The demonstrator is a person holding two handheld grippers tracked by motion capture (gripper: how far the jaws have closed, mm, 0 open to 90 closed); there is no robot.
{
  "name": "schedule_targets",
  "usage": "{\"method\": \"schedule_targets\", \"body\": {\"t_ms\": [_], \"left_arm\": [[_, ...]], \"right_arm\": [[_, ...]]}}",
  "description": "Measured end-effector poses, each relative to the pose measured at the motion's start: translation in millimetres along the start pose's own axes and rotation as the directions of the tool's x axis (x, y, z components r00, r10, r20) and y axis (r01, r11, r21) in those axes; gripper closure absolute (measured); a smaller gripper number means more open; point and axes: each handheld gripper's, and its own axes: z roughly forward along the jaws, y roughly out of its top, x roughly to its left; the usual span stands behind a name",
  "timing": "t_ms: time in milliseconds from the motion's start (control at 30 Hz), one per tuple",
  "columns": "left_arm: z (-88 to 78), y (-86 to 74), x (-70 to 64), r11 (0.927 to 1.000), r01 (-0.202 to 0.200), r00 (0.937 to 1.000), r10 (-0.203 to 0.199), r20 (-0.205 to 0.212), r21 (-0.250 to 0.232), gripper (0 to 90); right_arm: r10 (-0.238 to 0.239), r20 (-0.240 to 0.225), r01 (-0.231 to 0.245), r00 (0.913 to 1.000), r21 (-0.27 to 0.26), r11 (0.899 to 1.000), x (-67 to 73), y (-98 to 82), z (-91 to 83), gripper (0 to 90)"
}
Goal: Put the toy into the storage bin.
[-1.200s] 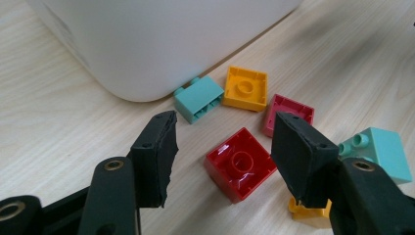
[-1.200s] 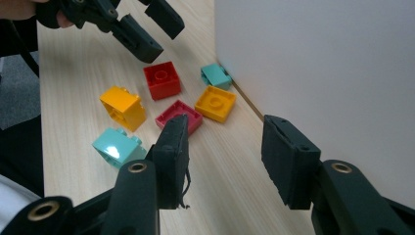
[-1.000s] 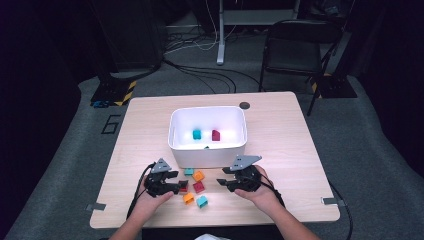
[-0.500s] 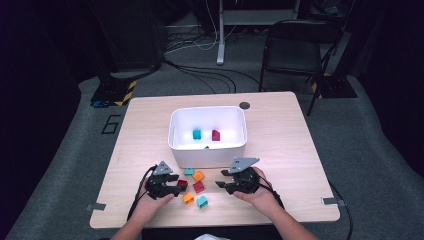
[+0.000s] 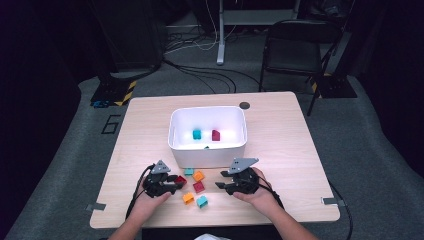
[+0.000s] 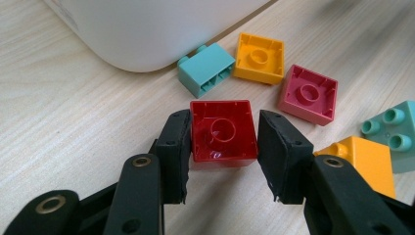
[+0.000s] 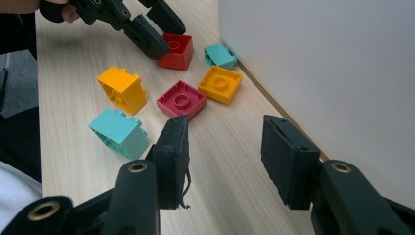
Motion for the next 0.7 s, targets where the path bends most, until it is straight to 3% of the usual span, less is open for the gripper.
{"method": "schedule_targets", "body": {"t_ms": [33,133,167,200,233,400,433,467,700], "left_arm": [[0.9,-0.1,-0.8,0.9999,0.013,0.9999,-0.013,0.009,0.002,55.5],[3.7,0.7,-1.3,0.9999,0.001,1.0000,-0.001,0.007,0.012,51.5],[5.6,1.0,-2.6,0.9999,0.011,0.9999,-0.011,0.009,0.012,52.4],[8.0,2.4,-2.9,0.9996,-0.016,0.9999,0.016,-0.007,0.023,54.5],[8.1,2.9,-3.3,0.9993,-0.016,0.9999,0.016,-0.003,0.032,56.4],[7.7,5.2,-4.8,0.9994,-0.027,0.9996,0.027,-0.011,0.020,58.2],[5.4,6.8,-3.2,0.9988,-0.043,0.9990,0.043,-0.010,0.022,58.3],[1.2,8.9,-2.5,0.9997,-0.024,0.9997,0.024,-0.002,0.005,58.4],[-17.9,16.4,1.9,0.9999,-0.008,0.9998,0.008,0.016,-0.015,58.4]], "right_arm": [[-0.001,0.000,0.001,1.0000,0.000,1.000,0.0,-0.1,0.0,52.8],[-0.001,-0.001,0.001,1.0000,0.000,1.000,0.2,-0.4,0.2,52.9],[0.000,-0.002,0.000,1.0000,0.000,1.000,0.2,-0.7,0.3,52.9],[-0.008,-0.003,0.008,1.0000,0.003,1.000,-0.4,-1.0,0.2,53.0],[0.009,-0.001,-0.009,1.0000,0.004,1.000,0.6,-1.2,0.2,53.0],[0.002,0.001,-0.002,1.0000,0.003,1.000,-0.1,-2.0,-0.3,53.1],[0.010,0.001,-0.010,1.0000,0.004,1.000,0.3,-2.1,-0.7,53.2],[0.007,0.004,-0.007,1.0000,0.000,1.000,-0.1,-2.2,-1.6,53.2],[0.021,-0.001,-0.021,0.9998,-0.007,1.000,-1.3,-2.1,-5.3,53.1]]}}
